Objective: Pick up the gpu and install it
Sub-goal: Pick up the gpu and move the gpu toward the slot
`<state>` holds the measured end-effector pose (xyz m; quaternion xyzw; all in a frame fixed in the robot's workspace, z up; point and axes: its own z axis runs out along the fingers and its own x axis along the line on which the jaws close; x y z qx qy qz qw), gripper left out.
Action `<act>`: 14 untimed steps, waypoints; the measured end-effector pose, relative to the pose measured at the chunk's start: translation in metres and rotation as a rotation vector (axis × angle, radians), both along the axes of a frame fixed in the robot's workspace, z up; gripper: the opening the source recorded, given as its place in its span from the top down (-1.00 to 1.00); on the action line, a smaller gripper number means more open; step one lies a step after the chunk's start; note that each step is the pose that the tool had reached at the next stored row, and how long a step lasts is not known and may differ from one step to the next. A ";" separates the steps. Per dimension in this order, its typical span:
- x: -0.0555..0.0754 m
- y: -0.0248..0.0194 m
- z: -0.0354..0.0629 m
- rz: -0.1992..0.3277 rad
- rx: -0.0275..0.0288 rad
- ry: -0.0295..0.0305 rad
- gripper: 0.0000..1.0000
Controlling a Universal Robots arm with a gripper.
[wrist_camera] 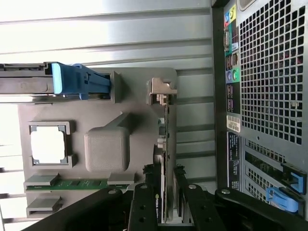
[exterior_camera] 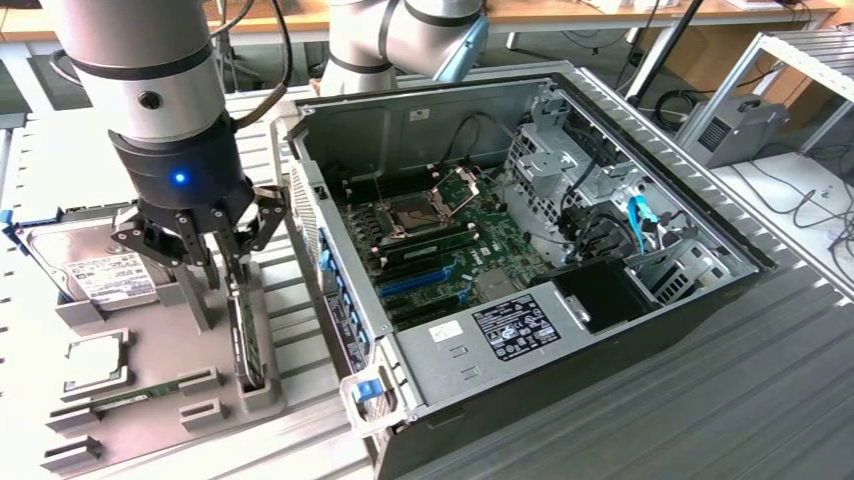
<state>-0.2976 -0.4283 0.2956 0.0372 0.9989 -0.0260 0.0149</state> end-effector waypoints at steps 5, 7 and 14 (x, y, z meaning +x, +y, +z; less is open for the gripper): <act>0.000 0.0000 0.0036 0.000 0.0000 0.0000 0.42; 0.000 0.0000 0.0042 0.000 -0.0001 0.0000 0.42; 0.000 0.0000 0.0060 0.000 -0.0001 0.0001 0.42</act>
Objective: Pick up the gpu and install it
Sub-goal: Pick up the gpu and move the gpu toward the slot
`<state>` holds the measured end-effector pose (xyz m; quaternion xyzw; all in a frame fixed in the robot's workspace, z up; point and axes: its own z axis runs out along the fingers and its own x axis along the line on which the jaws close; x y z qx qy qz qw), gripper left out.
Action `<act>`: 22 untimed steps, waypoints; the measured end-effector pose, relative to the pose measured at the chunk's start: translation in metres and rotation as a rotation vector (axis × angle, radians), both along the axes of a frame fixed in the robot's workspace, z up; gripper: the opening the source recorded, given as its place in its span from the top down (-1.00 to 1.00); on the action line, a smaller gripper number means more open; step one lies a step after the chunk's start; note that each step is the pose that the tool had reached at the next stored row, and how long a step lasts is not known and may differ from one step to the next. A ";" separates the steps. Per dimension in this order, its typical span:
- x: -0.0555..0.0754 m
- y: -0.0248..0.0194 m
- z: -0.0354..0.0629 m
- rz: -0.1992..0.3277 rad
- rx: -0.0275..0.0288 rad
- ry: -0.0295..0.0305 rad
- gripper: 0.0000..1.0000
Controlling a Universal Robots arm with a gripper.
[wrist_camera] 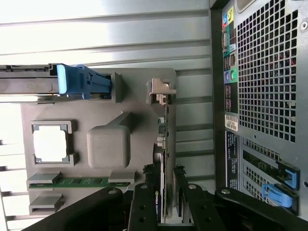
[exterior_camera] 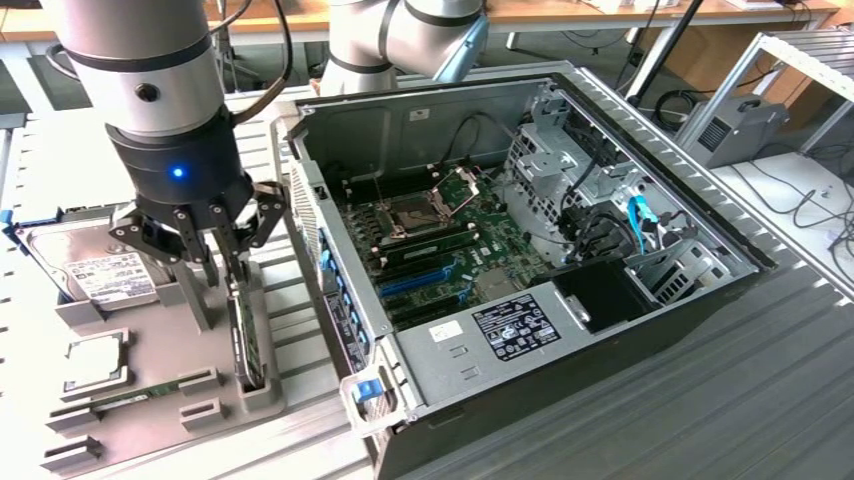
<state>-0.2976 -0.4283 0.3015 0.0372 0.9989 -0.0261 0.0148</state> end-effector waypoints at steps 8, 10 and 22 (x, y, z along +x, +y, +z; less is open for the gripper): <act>0.000 0.0000 0.0027 0.000 0.0001 -0.0002 0.42; 0.000 0.0000 0.0033 0.000 0.0000 -0.0001 0.42; 0.000 0.0000 0.0065 0.000 0.0000 -0.0001 0.42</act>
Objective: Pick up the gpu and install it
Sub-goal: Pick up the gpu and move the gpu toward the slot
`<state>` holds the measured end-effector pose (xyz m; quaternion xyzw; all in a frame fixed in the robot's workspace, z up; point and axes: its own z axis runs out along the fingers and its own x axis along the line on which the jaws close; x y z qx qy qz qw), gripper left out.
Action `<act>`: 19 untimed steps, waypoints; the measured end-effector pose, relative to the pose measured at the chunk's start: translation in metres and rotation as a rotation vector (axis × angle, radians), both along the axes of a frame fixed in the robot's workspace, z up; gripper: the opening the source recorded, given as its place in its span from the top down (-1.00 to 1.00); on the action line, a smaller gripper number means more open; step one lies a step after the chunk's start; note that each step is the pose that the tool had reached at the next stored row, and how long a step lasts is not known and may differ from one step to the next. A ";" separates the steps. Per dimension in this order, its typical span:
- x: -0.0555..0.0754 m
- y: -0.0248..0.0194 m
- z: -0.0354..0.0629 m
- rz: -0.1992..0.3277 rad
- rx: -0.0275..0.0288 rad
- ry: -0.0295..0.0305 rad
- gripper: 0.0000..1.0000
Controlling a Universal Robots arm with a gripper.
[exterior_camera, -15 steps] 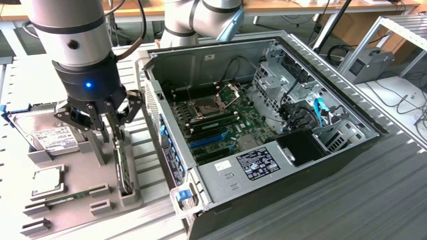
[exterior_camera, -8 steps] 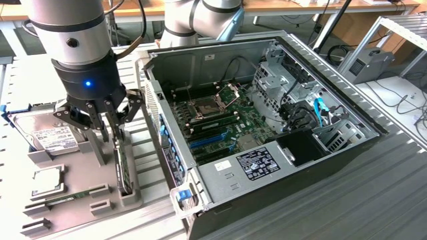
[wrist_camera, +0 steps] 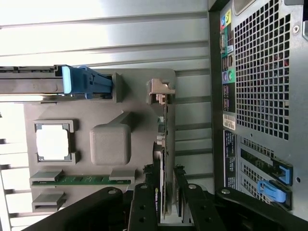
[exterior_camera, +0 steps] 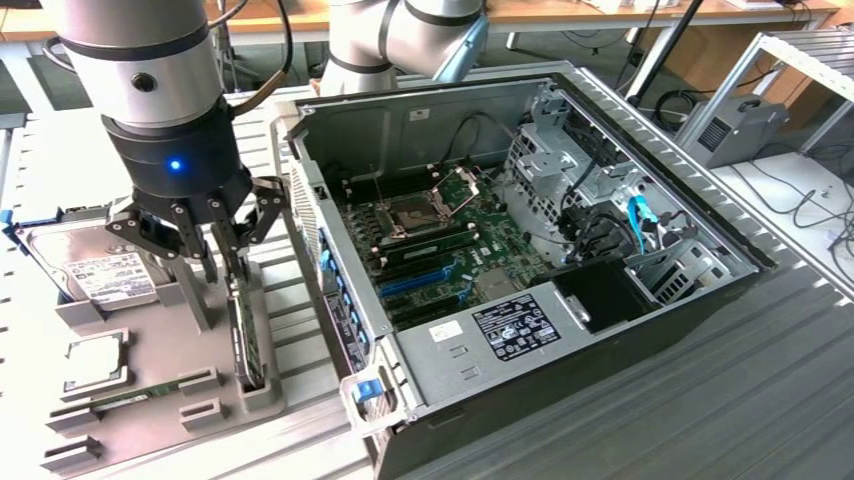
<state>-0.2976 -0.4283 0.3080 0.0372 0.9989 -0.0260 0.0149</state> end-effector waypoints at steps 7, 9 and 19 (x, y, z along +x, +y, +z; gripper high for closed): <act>0.000 0.0000 0.0022 0.000 -0.0001 0.0000 0.42; 0.000 0.0000 0.0027 0.000 0.0000 0.0000 0.42; 0.000 0.0000 0.0057 0.000 -0.0001 0.0001 0.42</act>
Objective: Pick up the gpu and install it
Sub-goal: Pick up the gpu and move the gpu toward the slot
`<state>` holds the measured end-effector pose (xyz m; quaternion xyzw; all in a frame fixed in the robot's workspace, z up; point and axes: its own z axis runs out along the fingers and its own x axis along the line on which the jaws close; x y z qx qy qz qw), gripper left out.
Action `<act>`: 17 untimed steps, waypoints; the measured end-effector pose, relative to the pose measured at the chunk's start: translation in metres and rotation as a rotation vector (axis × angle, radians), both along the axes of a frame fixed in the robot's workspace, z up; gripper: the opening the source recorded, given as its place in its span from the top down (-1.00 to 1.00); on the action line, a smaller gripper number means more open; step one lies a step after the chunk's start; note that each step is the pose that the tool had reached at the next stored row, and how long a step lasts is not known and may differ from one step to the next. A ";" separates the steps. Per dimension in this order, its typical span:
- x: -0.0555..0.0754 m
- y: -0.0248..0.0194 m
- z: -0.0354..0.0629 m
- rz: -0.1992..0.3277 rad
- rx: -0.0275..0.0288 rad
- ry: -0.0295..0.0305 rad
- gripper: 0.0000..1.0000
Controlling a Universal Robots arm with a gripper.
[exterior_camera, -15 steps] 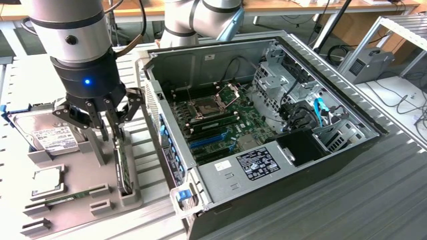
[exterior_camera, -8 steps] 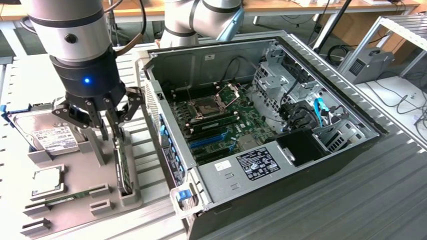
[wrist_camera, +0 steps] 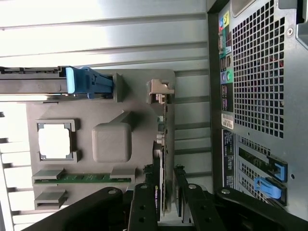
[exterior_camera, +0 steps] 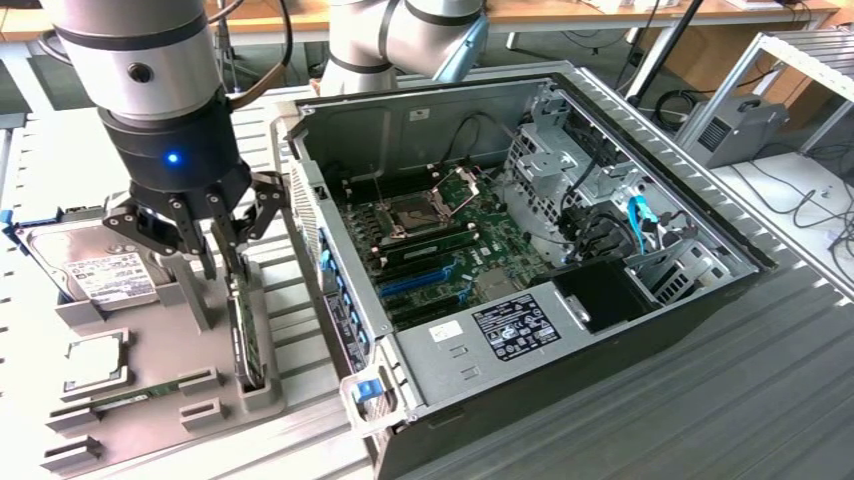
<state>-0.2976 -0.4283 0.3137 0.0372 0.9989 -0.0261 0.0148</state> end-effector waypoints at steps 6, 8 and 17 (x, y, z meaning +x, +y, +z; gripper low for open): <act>0.000 0.0000 0.0024 0.000 0.0001 -0.0001 0.42; 0.000 0.0000 0.0041 0.000 0.0001 -0.0001 0.42; 0.000 0.0000 0.0083 0.000 0.0000 0.0000 0.42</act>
